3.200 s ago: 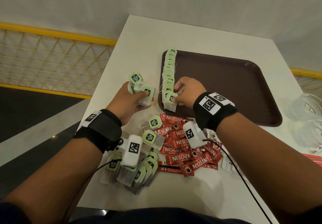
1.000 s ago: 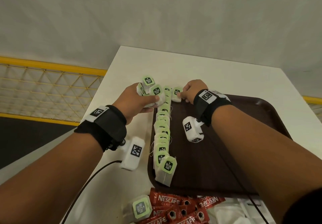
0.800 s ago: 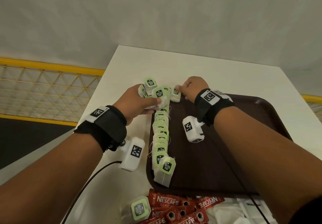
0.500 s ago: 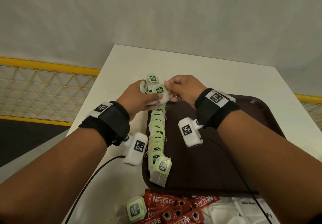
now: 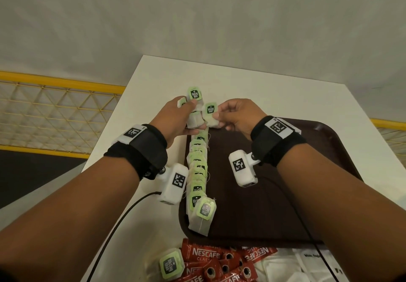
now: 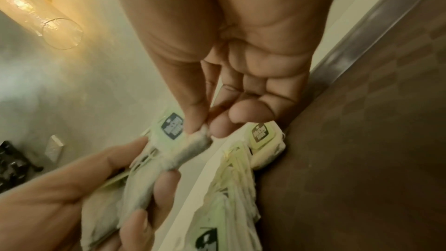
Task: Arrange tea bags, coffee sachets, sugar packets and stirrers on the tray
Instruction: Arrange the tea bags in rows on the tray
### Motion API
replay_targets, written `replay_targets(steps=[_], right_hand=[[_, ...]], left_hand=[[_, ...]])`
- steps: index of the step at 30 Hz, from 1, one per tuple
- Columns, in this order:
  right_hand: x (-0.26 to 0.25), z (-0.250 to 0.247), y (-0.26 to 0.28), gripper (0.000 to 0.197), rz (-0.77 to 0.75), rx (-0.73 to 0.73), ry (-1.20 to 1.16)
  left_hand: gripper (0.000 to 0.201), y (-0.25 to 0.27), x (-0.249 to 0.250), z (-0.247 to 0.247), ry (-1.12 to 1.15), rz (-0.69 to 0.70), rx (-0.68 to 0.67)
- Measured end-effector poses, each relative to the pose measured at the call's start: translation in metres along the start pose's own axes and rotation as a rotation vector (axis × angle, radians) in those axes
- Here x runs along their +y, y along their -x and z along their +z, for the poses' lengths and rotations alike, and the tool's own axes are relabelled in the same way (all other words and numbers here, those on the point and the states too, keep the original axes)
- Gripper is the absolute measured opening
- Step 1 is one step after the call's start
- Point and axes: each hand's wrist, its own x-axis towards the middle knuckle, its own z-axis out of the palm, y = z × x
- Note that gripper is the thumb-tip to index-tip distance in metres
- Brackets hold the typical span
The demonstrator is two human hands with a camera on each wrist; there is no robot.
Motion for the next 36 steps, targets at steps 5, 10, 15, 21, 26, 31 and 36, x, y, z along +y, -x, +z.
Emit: replay_targets(steps=[5, 10, 15, 21, 26, 31, 36], right_hand=[[0.006, -0.006, -0.006, 0.012, 0.292, 0.118, 0.129], [0.001, -0.003, -0.012, 0.027, 0.37, 0.086, 0.386], [0.003, 0.001, -0.02, 0.026, 0.344, 0.081, 0.613], [0.003, 0.0, -0.02, 0.034, 0.142, 0.209, 0.529], [-0.014, 0.013, -0.002, 0.026, -0.036, 0.0, 0.123], [-0.008, 0.013, -0.001, 0.012, 0.002, 0.032, -0.031], [0.011, -0.003, -0.001, 0.015, 0.145, 0.071, 0.095]], left_hand=[[0.024, 0.0, -0.002, -0.007, 0.017, -0.006, 0.062], [0.025, 0.003, -0.002, -0.012, -0.005, -0.009, 0.055], [0.024, 0.005, -0.002, -0.011, -0.012, -0.027, 0.04], [0.014, 0.009, -0.005, -0.011, -0.023, 0.003, -0.004], [0.023, 0.007, -0.008, -0.006, -0.066, 0.036, -0.031], [0.01, 0.007, -0.01, -0.004, -0.028, 0.027, -0.031], [0.017, 0.01, -0.008, -0.011, 0.031, -0.013, 0.0]])
